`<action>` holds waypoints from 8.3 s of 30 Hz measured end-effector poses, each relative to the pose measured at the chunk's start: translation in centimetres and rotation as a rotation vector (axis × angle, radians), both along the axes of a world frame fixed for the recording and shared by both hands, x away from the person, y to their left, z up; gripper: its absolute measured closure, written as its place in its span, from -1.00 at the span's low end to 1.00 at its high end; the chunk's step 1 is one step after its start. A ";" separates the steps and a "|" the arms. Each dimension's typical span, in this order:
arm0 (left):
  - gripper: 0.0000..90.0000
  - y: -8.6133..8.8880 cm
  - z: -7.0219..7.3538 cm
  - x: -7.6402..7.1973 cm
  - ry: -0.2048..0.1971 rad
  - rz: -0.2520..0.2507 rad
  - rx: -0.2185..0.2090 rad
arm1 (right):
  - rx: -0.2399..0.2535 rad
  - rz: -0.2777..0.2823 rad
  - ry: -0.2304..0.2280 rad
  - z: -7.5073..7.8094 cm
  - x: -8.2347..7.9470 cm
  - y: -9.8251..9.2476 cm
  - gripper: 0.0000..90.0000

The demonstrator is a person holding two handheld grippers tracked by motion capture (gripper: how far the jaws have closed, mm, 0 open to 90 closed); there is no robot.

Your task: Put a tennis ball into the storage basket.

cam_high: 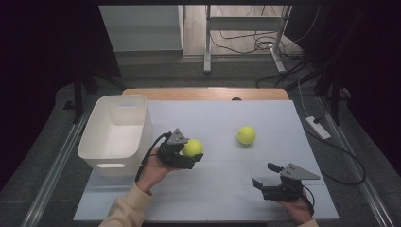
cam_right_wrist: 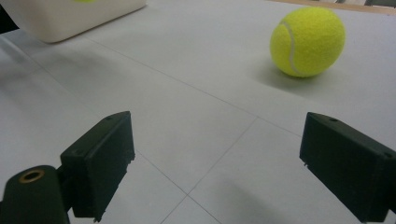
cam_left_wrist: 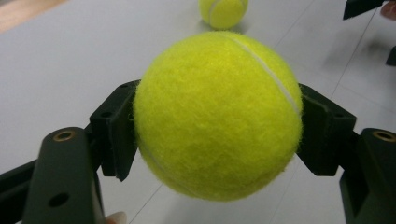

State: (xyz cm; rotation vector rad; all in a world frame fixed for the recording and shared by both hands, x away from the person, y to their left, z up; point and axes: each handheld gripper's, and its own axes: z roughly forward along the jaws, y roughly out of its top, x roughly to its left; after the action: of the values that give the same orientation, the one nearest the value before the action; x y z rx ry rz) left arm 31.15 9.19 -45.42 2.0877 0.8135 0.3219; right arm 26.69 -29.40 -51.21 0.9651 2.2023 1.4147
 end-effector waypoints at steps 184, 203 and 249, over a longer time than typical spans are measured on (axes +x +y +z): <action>-0.41 17.4 7.9 1.7 -0.103 0.529 -0.144 | 0.009 -0.009 -0.025 0.4 -0.3 0.2 -0.77; -0.41 19.7 8.5 4.7 -0.011 0.579 -0.068 | 0.009 -0.009 -0.024 0.3 -0.3 0.1 -0.77; -0.64 20.9 7.0 7.3 0.068 0.644 0.050 | 0.004 -0.009 -0.022 0.3 -0.3 0.1 -0.77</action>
State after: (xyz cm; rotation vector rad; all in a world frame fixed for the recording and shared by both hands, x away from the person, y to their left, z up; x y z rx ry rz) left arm 38.48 30.06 -38.38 1.8382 1.5259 0.6186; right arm 26.38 -29.31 -50.95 0.9554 2.1772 1.4199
